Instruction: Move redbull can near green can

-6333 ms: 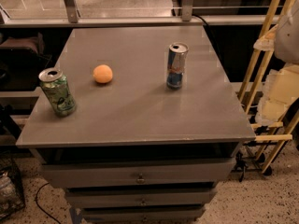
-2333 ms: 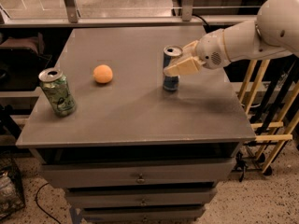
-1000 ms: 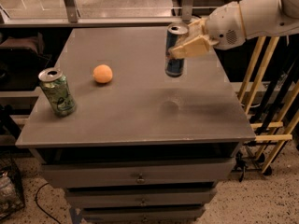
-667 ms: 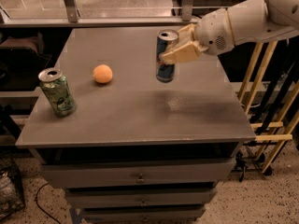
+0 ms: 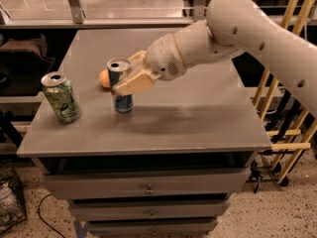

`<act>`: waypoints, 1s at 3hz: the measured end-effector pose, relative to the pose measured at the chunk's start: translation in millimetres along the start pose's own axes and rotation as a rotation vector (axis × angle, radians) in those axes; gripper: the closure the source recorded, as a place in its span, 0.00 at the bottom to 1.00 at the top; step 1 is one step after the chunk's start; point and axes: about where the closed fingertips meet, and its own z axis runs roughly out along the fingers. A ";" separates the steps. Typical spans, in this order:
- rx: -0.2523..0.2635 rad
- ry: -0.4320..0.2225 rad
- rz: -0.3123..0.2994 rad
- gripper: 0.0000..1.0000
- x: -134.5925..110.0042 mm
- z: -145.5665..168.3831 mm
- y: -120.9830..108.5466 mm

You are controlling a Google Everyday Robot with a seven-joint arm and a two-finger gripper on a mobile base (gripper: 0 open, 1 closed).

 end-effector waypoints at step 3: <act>-0.174 0.006 -0.047 1.00 -21.1 92.7 18.0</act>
Offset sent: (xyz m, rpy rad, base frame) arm -0.0262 0.1118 -0.0302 -0.0289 0.0489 0.2218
